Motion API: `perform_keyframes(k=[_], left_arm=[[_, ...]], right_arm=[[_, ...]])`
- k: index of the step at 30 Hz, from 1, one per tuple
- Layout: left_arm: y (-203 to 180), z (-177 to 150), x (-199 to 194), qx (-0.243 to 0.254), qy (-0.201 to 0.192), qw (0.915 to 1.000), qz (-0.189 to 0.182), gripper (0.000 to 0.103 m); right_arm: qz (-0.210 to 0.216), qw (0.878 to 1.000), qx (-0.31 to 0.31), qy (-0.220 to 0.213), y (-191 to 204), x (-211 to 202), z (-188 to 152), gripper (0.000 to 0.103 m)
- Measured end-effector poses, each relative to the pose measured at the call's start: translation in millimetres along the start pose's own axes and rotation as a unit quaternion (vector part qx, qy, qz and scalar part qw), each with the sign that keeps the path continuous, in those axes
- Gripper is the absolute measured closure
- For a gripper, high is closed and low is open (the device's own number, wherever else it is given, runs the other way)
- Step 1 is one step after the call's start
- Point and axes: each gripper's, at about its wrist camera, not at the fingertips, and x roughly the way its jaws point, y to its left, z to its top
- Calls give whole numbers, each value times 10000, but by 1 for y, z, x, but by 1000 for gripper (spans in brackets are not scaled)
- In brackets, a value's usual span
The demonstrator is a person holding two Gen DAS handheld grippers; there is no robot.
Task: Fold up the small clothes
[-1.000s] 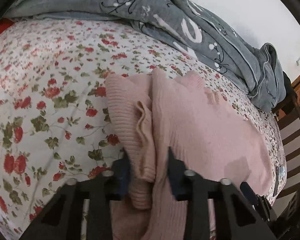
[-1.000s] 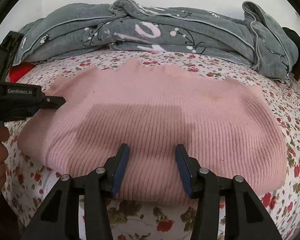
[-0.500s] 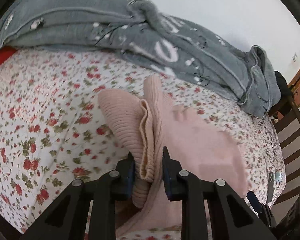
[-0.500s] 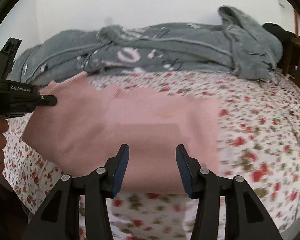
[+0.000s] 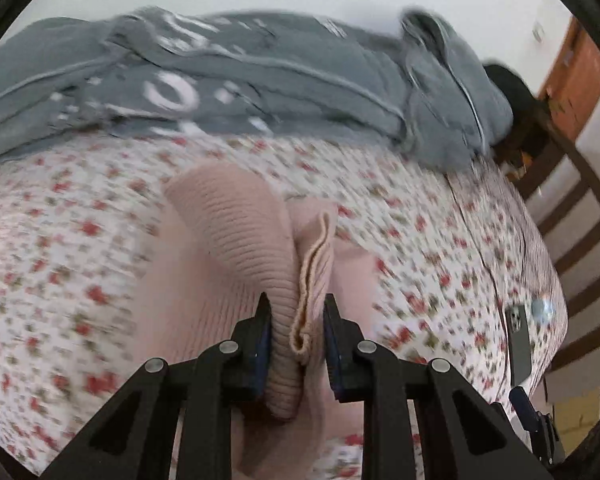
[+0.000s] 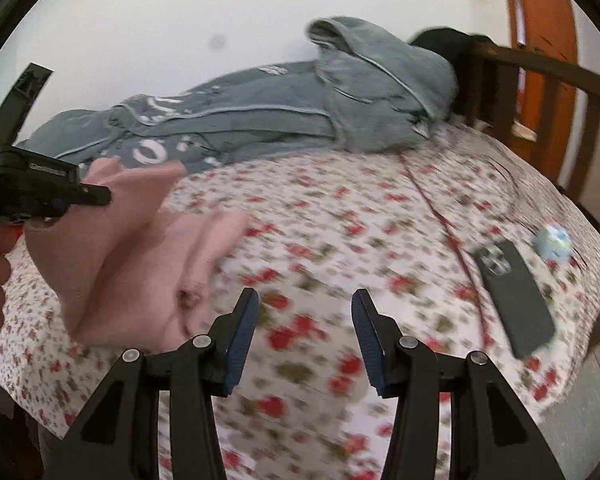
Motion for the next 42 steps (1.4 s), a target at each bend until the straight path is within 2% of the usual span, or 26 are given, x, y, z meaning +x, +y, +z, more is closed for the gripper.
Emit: perform_keyframes(k=[4, 6, 7, 9, 10, 11, 13, 16, 18, 24, 26, 29, 31, 32, 35, 37, 39, 40, 42], left_arm=[[-33, -15, 34, 277, 432, 9986, -98, 78], [-36, -18, 34, 328, 524, 9978, -250, 76], [-34, -18, 30, 326, 499, 9975, -388, 73], [-28, -15, 15, 361, 349, 9967, -636, 57], [-23, -13, 6, 380, 201, 9967, -696, 45], [-17, -10, -3, 380, 37, 9970, -678, 42], [2, -7, -18, 349, -226, 9980, -485, 42], [41, -4, -28, 143, -348, 9988, -317, 40], [71, -4, -29, -13, -346, 9992, -222, 40], [150, -17, -9, -442, -91, 9988, 191, 40], [164, -21, -5, -511, 6, 9985, 191, 40], [179, -27, -1, -570, 99, 9982, 165, 40], [183, -30, 0, -561, 113, 9983, 83, 40], [185, -32, 1, -537, 112, 9985, 28, 40], [184, -36, 0, -456, 141, 9988, -52, 40], [180, -40, 1, -354, 145, 9991, -178, 40], [172, -46, 1, -181, 156, 9993, -298, 40], [167, -50, 1, -74, 189, 9991, -366, 40], [156, -58, 2, 144, 263, 9984, -469, 39]], right_arm=[[-180, 9997, 42, 161, -19, -1, -11, 55], [-157, 9996, 93, 194, -21, -1, -11, 55], [-117, 9996, 125, 203, -21, -1, -10, 55], [11, 9997, 172, 187, -16, -2, -5, 55], [119, 9996, 200, 172, -12, -1, 0, 55], [224, 9994, 226, 167, -6, 0, 5, 55], [572, 9978, 293, 160, 11, 5, 16, 55], [1005, 9936, 483, 197, 32, 16, 31, 51], [1383, 9878, 665, 260, 49, 27, 41, 46], [2068, 9727, 965, 430, 98, 54, 54, 38], [2009, 9742, 868, 556, 117, 65, 52, 36], [1318, 9878, 467, 686, 138, 83, 42, 37], [1009, 9915, 370, 732, 133, 90, 35, 55], [1124, 9903, 300, 754, 130, 90, 34, 90], [1401, 9888, 334, 393, 114, 72, 36, 90], [1346, 9896, 480, 139, 104, 65, 32, 90], [1121, 9917, 498, 378, 101, 83, 24, 90], [1081, 9912, 537, 537, 98, 97, 18, 90], [1141, 9894, 688, 570, 92, 105, 12, 87]])
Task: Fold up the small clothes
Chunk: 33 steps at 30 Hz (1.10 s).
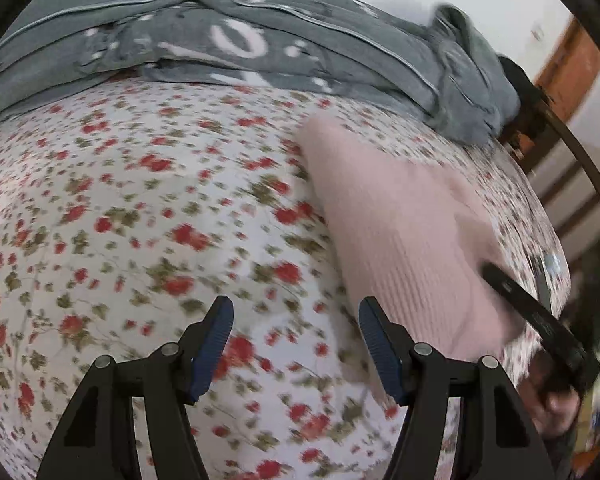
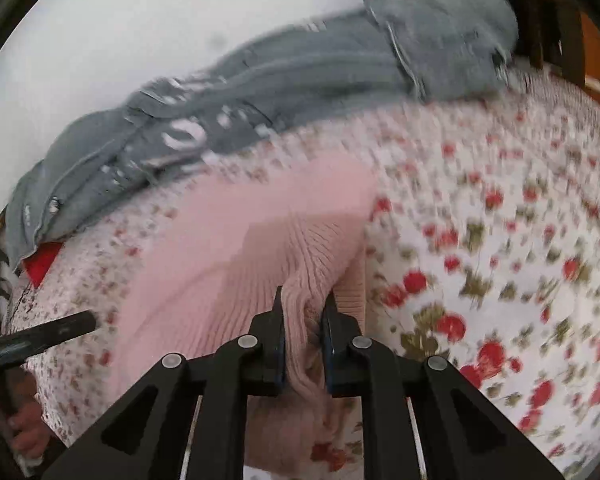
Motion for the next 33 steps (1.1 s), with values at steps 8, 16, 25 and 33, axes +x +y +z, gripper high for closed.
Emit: perform_keyframes(k=[8, 16, 25, 33], left_arm=[[-48, -38, 5, 1010, 85, 9948, -88, 29], [-70, -62, 24, 1214, 190, 9918, 337, 31], [-33, -51, 12, 142, 42, 9991, -390, 89], [-43, -59, 11, 631, 259, 9976, -150, 77]], right_arm=[[83, 9990, -305, -318, 13, -52, -12, 58], [447, 9989, -62, 88, 9, -40, -35, 58], [830, 9962, 231, -122, -14, -43, -26, 98], [485, 9988, -59, 35, -5, -40, -29, 83]])
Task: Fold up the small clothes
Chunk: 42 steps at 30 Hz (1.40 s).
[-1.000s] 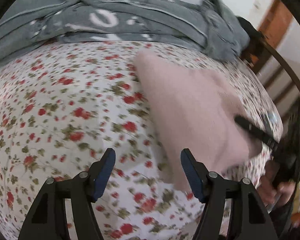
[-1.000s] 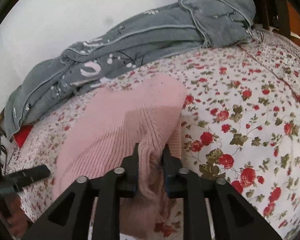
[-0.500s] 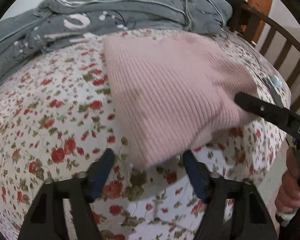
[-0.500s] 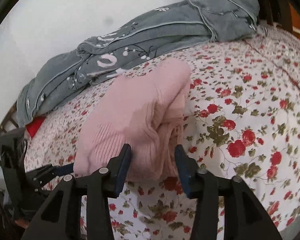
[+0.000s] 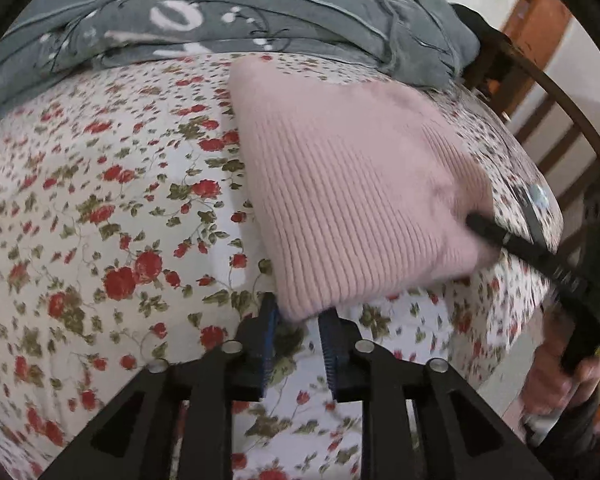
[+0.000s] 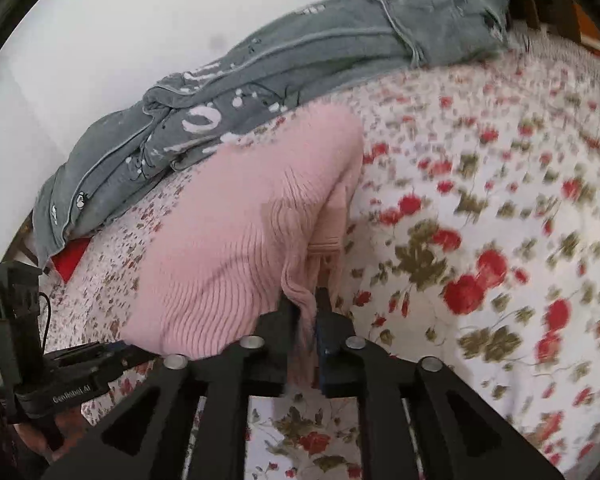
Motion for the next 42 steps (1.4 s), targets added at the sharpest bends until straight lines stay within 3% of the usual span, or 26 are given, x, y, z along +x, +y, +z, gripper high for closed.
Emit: perform_keyframes(k=[1, 2, 3, 4, 7, 10, 11, 12, 15, 17, 19, 21, 23, 28, 31, 34, 39, 42], left_arm=[[4, -1, -5, 58, -15, 10000, -14, 67], [8, -1, -10, 57, -48, 10000, -66, 53], [14, 1, -15, -9, -117, 9998, -157, 47], [21, 2, -21, -127, -217, 9994, -234, 43], [34, 12, -29, -372, -306, 9987, -165, 43], [38, 28, -32, -425, -395, 9983, -20, 43], [39, 34, -31, -461, -401, 9981, -17, 43], [41, 39, -29, -494, -390, 9980, -35, 43], [40, 52, -23, -511, -374, 9980, -67, 43], [38, 61, -16, -472, -373, 9981, -127, 42], [34, 71, -5, -440, -289, 9985, -166, 41], [31, 81, 5, -410, -224, 9988, -156, 41], [30, 92, 12, -390, -229, 9987, -217, 35], [37, 117, 37, -556, -31, 9970, -531, 33], [38, 123, 54, -530, 140, 9971, -534, 29], [37, 124, 66, -467, 217, 9967, -623, 27], [39, 125, 87, -671, 302, 9935, -872, 28], [40, 124, 90, -824, 278, 9901, -1104, 39]], right_arm=[[-63, 9996, -204, -166, 7, -10, 6, 81], [-101, 9992, -294, -240, 10, -13, 10, 71], [-157, 9984, -392, -370, 15, -17, 18, 59], [-147, 9982, -396, -431, 17, -17, 24, 56], [-174, 9989, -211, -385, 17, -5, 44, 55], [-95, 9999, -62, -78, 10, 24, 51, 57], [-58, 9998, -128, 137, 7, 36, 49, 69], [12, 9992, -214, 328, 1, 47, 46, 87], [217, 9997, 13, -68, -16, 31, 40, 88], [89, 9998, 137, -83, -22, 35, 35, 88], [-3, 10000, 19, 92, -20, 48, 29, 84], [-84, 9999, 125, 52, -20, 42, 36, 63], [60, 9995, 320, 11, -23, 38, 45, 58], [90, 9987, 396, 305, -22, 63, 60, 53], [110, 9969, 592, 498, -32, 79, 57, 41], [247, 9952, 756, 572, -40, 86, 57, 39], [102, 9968, 512, 606, -32, 96, 59, 38], [297, 9956, 614, 645, -40, 99, 59, 38]])
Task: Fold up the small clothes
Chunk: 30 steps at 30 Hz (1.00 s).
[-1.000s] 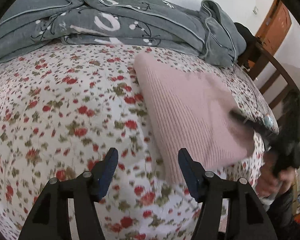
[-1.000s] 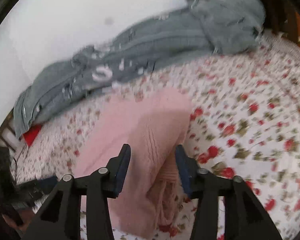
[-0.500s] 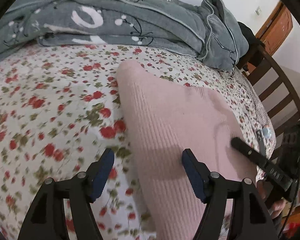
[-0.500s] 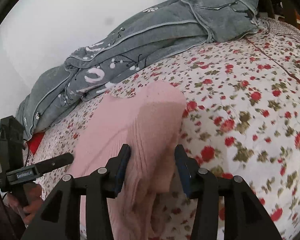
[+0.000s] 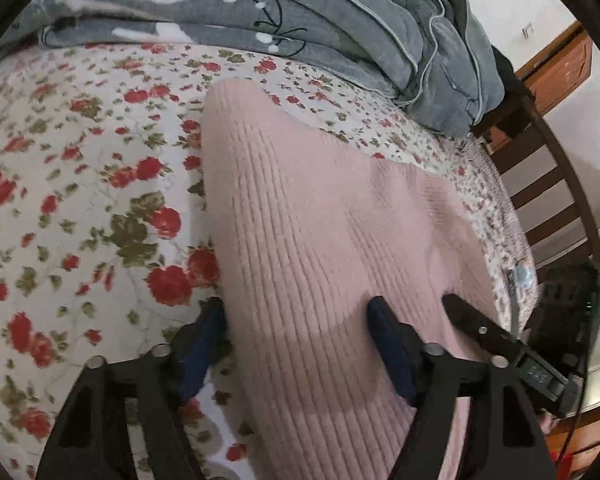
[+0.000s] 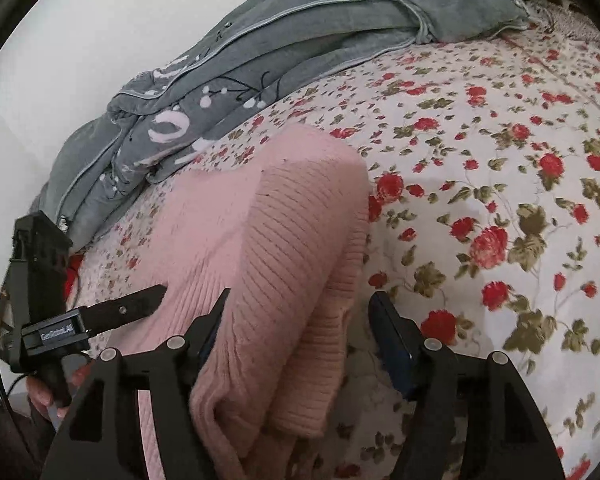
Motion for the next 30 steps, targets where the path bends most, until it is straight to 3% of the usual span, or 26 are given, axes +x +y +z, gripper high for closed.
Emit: perform_keyframes(k=[2, 4, 8, 13, 22, 30], left_arm=[[-5, 0, -2, 60, -39, 9999, 77, 45], [-11, -1, -5, 179, -106, 9996, 206, 49], [-16, 0, -8, 197, -201, 9992, 269, 56], [-17, -2, -22, 266, -338, 9987, 259, 65], [-25, -12, -57, 335, -641, 9972, 183, 68], [-13, -16, -93, 302, -854, 9954, 302, 68]], right_arm=[[-3, 10000, -41, -1, 1, 0, 0, 39], [208, 9998, -13, 76, 3, 0, -1, 53], [320, 9993, 180, 19, 1, -5, -3, 62], [114, 9998, -31, -169, 15, -15, -6, 69], [60, 9992, -187, -354, 39, -36, -10, 78], [314, 9959, -638, -554, 95, -40, -15, 81]])
